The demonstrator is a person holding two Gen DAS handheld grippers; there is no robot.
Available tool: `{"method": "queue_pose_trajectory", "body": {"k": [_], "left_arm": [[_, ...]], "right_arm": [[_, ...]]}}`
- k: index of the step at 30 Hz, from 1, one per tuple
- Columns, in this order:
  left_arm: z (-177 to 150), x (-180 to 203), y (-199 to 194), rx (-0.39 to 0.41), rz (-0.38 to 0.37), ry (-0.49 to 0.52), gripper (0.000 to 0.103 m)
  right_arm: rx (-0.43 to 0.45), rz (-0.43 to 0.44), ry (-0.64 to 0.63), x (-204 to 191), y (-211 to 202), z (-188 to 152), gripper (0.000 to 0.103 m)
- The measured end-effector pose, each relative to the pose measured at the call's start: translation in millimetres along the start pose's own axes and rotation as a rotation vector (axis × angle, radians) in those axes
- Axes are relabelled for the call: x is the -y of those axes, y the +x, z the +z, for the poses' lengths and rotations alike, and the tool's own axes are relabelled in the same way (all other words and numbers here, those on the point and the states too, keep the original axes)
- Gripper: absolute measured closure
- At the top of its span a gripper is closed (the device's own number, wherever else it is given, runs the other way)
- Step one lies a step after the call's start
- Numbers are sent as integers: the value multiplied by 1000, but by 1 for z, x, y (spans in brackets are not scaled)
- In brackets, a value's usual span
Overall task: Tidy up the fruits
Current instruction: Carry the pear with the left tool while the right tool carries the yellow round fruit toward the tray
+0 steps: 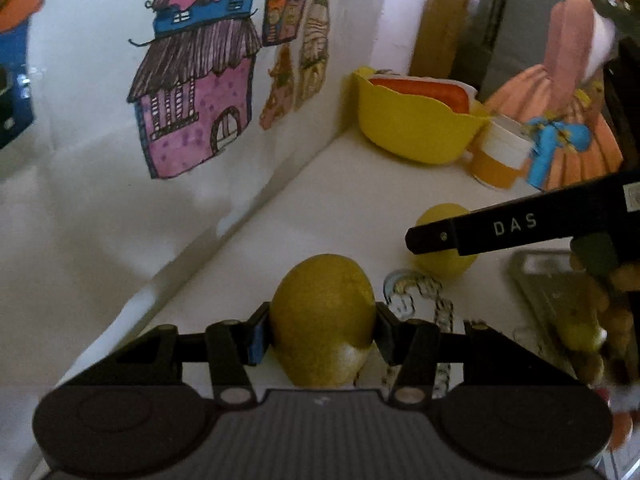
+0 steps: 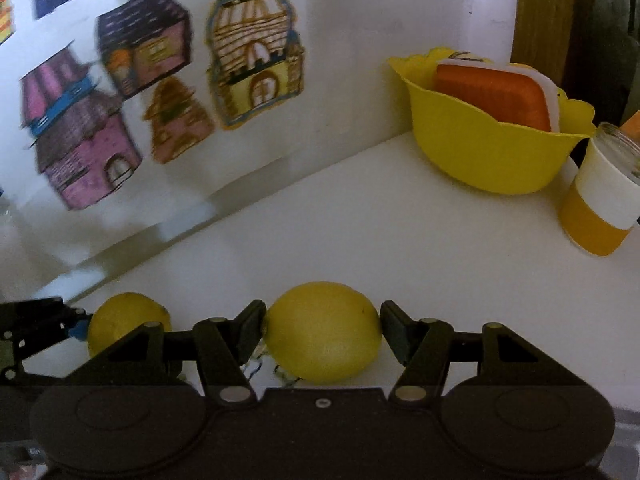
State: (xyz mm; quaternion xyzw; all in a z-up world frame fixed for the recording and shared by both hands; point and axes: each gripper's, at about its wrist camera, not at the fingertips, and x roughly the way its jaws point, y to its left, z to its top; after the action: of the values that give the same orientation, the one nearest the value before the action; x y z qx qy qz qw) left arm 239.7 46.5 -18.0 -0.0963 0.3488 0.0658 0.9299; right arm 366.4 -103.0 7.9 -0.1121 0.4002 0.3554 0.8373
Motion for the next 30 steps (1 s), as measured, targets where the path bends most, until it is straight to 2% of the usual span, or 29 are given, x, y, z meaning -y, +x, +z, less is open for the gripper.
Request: {"method": "queue_pose_trajectory", "body": {"k": [3, 6, 14, 17, 24, 30], "left_arm": [[3, 4, 3, 6, -5, 34, 47], [4, 1, 6, 8, -10, 28, 46], [11, 3, 18, 26, -11, 69, 45], [14, 4, 23, 22, -12, 77, 45], [13, 4, 21, 11, -14, 89, 45], [14, 6, 16, -15, -8, 87, 46]], "right_arm": [[12, -21, -24, -9, -9, -11, 38], [32, -29, -21, -10, -10, -15, 38], [24, 11, 9, -2, 4, -16, 36], [33, 4, -28, -6, 5, -17, 36], [-2, 43, 31, 0, 13, -17, 36], [26, 22, 44, 0, 9, -23, 37]]}}
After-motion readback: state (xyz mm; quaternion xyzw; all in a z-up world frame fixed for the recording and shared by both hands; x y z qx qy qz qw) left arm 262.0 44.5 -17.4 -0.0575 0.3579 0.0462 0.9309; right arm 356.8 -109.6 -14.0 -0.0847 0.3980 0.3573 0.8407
